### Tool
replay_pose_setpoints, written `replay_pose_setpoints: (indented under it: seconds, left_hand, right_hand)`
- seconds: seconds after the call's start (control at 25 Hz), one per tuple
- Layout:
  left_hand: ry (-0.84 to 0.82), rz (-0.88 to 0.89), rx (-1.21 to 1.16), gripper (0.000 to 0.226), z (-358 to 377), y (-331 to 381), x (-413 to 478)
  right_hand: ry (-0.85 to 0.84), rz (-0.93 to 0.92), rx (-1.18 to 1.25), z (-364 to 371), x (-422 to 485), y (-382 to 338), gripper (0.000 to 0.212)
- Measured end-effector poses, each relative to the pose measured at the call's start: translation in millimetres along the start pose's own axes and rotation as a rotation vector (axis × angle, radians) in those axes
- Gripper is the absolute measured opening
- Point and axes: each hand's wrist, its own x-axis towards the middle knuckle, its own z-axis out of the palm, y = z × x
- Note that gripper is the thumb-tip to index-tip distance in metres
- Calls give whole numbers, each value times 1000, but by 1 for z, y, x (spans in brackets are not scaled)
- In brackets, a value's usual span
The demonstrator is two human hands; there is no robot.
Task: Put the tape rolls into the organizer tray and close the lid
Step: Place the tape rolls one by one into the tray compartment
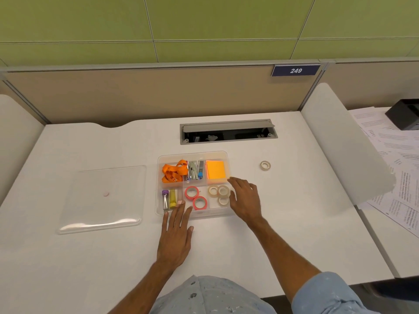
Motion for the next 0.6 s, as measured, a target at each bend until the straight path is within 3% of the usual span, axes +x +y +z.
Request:
replay_pose_setpoints:
  seconds: [0.2,0.36,0.6]
  left_hand:
    - [21,-7,-15,64,3,3,1]
    - [7,-21,5,64,6,3,2]
    - [5,-34,26,64,8,2,4]
  right_hand:
    - [17,142,34,-3,4,27,49]
    - [-38,310,35,-8,19,53,64]
    - [-136,371,22,-22,53,84,76]
